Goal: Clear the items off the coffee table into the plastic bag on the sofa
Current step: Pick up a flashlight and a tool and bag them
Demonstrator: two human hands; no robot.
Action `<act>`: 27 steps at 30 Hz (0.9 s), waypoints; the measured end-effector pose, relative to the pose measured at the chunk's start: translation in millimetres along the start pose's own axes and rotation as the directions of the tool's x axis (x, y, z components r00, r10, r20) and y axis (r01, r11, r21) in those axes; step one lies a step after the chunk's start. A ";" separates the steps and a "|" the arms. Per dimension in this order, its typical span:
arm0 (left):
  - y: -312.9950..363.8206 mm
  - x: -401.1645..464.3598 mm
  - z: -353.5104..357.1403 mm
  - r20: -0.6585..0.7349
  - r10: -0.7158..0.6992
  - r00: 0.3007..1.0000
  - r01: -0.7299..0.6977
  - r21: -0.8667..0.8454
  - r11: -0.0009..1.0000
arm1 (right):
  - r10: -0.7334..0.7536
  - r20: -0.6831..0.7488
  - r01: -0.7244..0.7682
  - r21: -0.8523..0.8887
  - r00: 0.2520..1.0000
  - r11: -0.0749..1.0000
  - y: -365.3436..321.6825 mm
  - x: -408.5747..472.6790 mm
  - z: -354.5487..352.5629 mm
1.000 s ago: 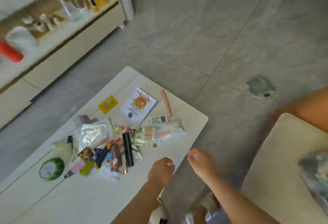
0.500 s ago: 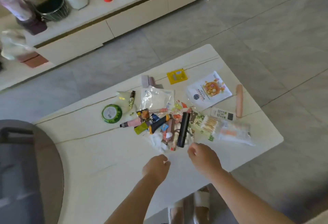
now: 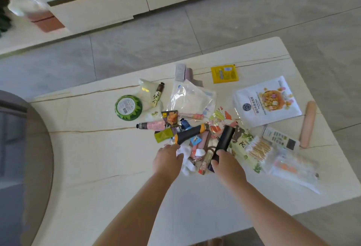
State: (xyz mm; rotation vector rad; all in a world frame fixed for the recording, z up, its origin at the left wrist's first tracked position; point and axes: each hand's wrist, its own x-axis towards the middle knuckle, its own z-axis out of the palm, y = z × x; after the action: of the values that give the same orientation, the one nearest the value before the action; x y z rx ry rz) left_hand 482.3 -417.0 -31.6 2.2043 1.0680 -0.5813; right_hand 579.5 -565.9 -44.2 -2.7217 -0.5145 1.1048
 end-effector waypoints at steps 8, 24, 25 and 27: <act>25.3 84.1 40.0 -0.126 0.097 0.987 -0.077 0.153 0.985 | 0.285 -0.060 -0.280 0.077 0.957 0.957 25.6 66.9 36.4; 47.5 53.0 40.8 0.012 -0.118 0.993 0.118 -0.030 0.992 | 0.278 0.123 -0.296 0.585 0.953 0.755 51.0 39.5 15.0; 52.9 44.2 36.2 0.043 -0.125 0.991 0.129 -0.084 0.988 | 0.279 0.188 -0.330 0.678 0.942 0.657 55.1 29.2 6.4; 66.7 23.6 24.7 0.098 -0.116 0.988 0.127 -0.114 0.985 | 0.276 0.265 -0.373 0.789 0.924 0.489 61.4 4.6 -13.6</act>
State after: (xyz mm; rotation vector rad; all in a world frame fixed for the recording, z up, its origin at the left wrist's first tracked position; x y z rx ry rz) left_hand 546.9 -453.8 -41.5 2.0013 1.1645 -0.6470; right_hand 607.6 -621.5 -54.2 -1.9065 0.4827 1.1561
